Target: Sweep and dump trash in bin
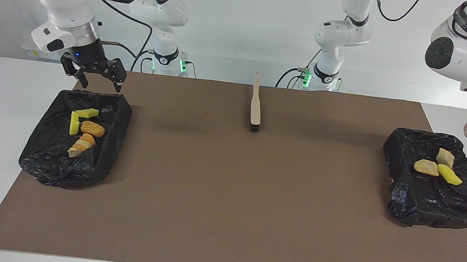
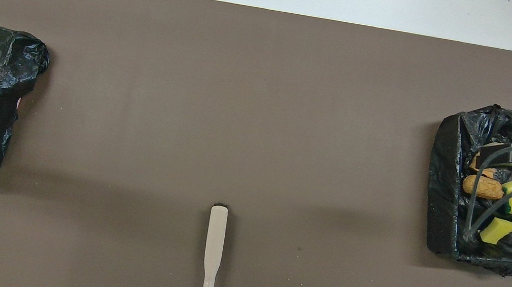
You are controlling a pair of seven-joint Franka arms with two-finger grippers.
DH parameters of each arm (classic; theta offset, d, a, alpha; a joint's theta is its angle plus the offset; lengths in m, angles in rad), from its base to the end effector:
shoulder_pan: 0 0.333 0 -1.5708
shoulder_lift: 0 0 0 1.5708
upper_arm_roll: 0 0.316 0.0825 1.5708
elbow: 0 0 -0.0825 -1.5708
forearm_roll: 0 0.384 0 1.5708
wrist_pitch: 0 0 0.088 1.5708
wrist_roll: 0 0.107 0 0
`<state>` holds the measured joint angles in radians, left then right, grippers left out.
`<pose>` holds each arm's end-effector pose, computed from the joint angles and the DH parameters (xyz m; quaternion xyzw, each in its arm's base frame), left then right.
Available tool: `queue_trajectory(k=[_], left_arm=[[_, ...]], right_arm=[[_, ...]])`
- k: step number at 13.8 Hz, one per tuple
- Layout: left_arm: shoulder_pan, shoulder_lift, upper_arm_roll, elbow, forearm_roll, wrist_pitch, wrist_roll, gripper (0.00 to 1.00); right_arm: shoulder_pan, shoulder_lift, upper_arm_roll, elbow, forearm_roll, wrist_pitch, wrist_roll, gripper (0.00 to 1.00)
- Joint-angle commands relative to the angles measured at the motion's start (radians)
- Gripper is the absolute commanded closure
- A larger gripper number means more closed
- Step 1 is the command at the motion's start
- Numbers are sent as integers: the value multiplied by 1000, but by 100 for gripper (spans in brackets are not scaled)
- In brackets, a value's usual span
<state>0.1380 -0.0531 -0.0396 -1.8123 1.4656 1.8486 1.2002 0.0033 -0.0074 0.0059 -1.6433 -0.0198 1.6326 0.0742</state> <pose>0.5583 0.1332 0.6327 -0.5512 0.5200 0.3677 0.5390 0.5564 0.0031 0.5997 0.9994 -0.0319 -0.0012 0.0100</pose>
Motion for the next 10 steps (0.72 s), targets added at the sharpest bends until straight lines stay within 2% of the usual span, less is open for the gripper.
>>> queue_trajectory(k=[1, 7, 10], left_arm=[[-15, -27, 9, -24, 16, -8, -14, 100], [-73, -28, 6, -25, -54, -63, -8, 100], [-90, -27, 6, -25, -168, -92, -13, 100]], right_arm=[[4, 14, 3, 27, -20, -36, 36, 0], [1, -26, -6, 25, -9, -43, -48, 0], [-3, -51, -12, 17, -3, -65, -106, 0]])
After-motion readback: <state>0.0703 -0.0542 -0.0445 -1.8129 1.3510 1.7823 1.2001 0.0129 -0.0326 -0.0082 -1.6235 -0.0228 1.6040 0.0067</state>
